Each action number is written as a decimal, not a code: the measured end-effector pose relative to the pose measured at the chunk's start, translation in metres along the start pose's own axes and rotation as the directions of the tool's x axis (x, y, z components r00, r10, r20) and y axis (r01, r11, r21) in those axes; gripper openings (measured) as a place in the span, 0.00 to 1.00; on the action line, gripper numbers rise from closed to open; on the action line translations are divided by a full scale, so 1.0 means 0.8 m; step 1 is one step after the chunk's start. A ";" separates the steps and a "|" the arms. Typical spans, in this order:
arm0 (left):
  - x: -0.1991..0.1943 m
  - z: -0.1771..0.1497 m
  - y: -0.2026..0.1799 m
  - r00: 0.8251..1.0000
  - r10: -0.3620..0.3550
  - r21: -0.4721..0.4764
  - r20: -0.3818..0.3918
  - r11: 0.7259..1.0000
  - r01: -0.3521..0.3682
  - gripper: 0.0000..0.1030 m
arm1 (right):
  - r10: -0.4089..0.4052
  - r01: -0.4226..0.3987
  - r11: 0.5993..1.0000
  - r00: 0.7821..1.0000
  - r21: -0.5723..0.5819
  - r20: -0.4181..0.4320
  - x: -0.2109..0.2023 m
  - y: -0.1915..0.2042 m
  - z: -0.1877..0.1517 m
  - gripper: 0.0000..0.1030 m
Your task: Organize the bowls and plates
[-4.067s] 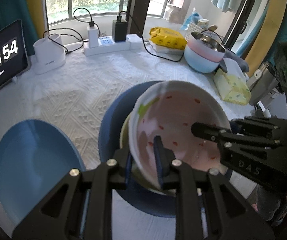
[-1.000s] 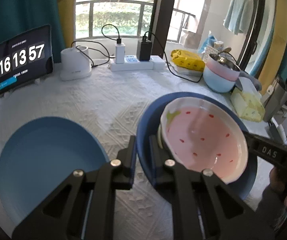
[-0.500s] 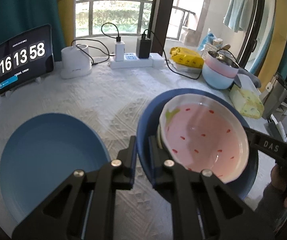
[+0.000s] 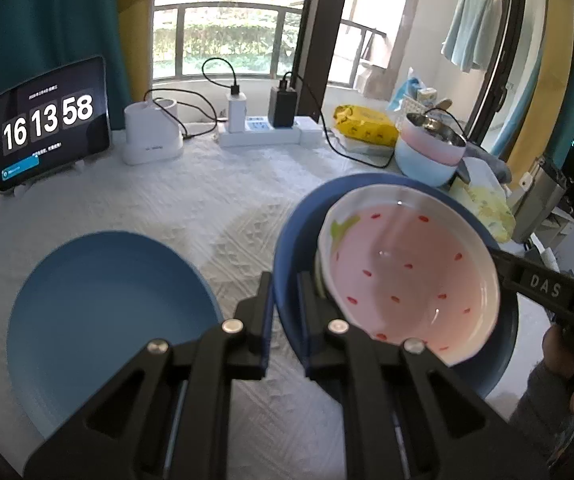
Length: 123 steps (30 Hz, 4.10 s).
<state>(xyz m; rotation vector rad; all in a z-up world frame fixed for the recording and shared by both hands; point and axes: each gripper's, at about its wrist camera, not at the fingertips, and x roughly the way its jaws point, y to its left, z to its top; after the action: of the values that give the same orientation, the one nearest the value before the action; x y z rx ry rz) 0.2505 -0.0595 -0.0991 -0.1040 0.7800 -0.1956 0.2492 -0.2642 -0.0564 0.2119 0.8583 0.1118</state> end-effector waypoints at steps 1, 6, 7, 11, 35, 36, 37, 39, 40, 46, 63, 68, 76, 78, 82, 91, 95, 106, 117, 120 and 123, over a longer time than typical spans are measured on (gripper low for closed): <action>-0.002 0.000 0.001 1.000 -0.001 -0.001 -0.001 1.000 0.001 0.09 | 0.001 -0.001 1.000 1.000 -0.001 0.001 -0.001 0.001 0.000 0.07; -0.012 0.002 0.006 1.000 -0.003 -0.008 0.012 1.000 0.003 0.09 | 0.009 -0.009 1.000 1.000 -0.009 0.001 -0.006 0.009 0.001 0.07; -0.013 0.002 0.008 1.000 -0.003 -0.009 0.013 1.000 0.003 0.09 | 0.009 -0.009 1.000 1.000 -0.011 0.002 -0.007 0.011 0.002 0.07; -0.019 0.003 0.013 1.000 -0.005 -0.018 0.017 1.000 0.005 0.09 | 0.006 -0.006 1.000 1.000 -0.025 0.008 -0.011 0.019 0.004 0.07; -0.058 0.002 0.087 0.998 0.031 -0.097 0.059 0.995 -0.025 0.09 | 0.041 -0.040 0.993 0.999 -0.113 0.007 -0.006 0.103 0.009 0.07; -0.059 0.002 0.091 0.998 0.034 -0.100 0.058 0.995 -0.028 0.09 | 0.042 -0.041 0.992 0.999 -0.118 0.006 -0.005 0.107 0.009 0.07; -0.059 0.002 0.095 0.998 0.036 -0.104 0.058 0.994 -0.030 0.09 | 0.043 -0.042 0.992 0.999 -0.122 0.005 -0.004 0.110 0.009 0.07; -0.063 0.001 0.101 0.997 0.041 -0.112 0.063 0.993 -0.034 0.09 | 0.045 -0.044 0.990 0.999 -0.131 0.004 -0.001 0.118 0.009 0.07; -0.065 0.001 0.105 0.997 0.043 -0.117 0.065 0.993 -0.035 0.09 | 0.044 -0.043 0.990 0.999 -0.135 0.003 0.000 0.122 0.009 0.07; -0.065 0.000 0.125 0.993 0.088 -0.129 0.074 0.989 -0.078 0.10 | 0.045 -0.046 0.987 0.999 -0.154 -0.008 0.015 0.149 0.007 0.07; -0.068 -0.001 0.191 0.990 0.125 -0.218 0.066 0.970 -0.107 0.10 | 0.121 -0.135 0.984 0.985 -0.113 -0.121 0.065 0.196 0.003 0.07; -0.075 -0.008 0.211 0.988 0.141 -0.247 0.067 0.962 -0.120 0.10 | 0.131 -0.150 0.981 0.980 -0.125 -0.147 0.074 0.216 -0.004 0.07; -0.084 -0.008 0.228 0.980 0.171 -0.242 0.097 0.960 -0.143 0.10 | 0.139 -0.166 0.976 0.973 -0.140 -0.182 0.089 0.236 -0.010 0.08; -0.087 -0.007 0.228 0.978 0.179 -0.227 0.109 0.962 -0.151 0.10 | 0.137 -0.169 0.976 0.966 -0.135 -0.220 0.102 0.235 -0.017 0.08; -0.084 -0.007 0.228 0.978 0.179 -0.199 0.108 0.968 -0.156 0.11 | 0.129 -0.163 0.975 0.969 -0.154 -0.211 0.102 0.238 -0.022 0.09; -0.085 -0.016 0.227 0.975 0.188 -0.198 0.116 0.967 -0.163 0.16 | 0.103 -0.144 0.964 0.978 -0.223 -0.183 0.098 0.239 -0.025 0.11; -0.087 -0.019 0.216 0.966 0.231 -0.176 0.114 0.962 -0.209 0.20 | 0.093 -0.137 0.963 0.978 -0.232 -0.189 0.095 0.235 -0.026 0.13; -0.108 -0.026 0.216 0.954 0.268 -0.196 0.132 0.951 -0.240 0.50 | 0.022 -0.064 0.966 0.986 -0.250 -0.166 0.083 0.223 -0.033 0.39; -0.136 -0.028 0.188 0.954 0.239 -0.168 0.180 0.963 -0.209 0.61 | 0.038 -0.043 0.957 0.999 -0.286 -0.024 0.030 0.216 -0.026 0.66; -0.145 -0.029 0.178 0.954 0.228 -0.156 0.194 0.967 -0.199 0.62 | 0.035 -0.036 0.957 0.999 -0.289 -0.011 0.019 0.213 -0.030 0.66; -0.154 -0.031 0.166 0.954 0.215 -0.141 0.209 0.972 -0.188 0.63 | 0.029 -0.027 0.955 1.000 -0.295 0.003 0.008 0.209 -0.035 0.66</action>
<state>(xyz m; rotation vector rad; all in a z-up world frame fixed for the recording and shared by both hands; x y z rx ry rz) 0.1661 0.0958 -0.0539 -0.1558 0.5727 0.0579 0.2299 -0.0968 -0.0403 -0.0565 0.8209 0.2634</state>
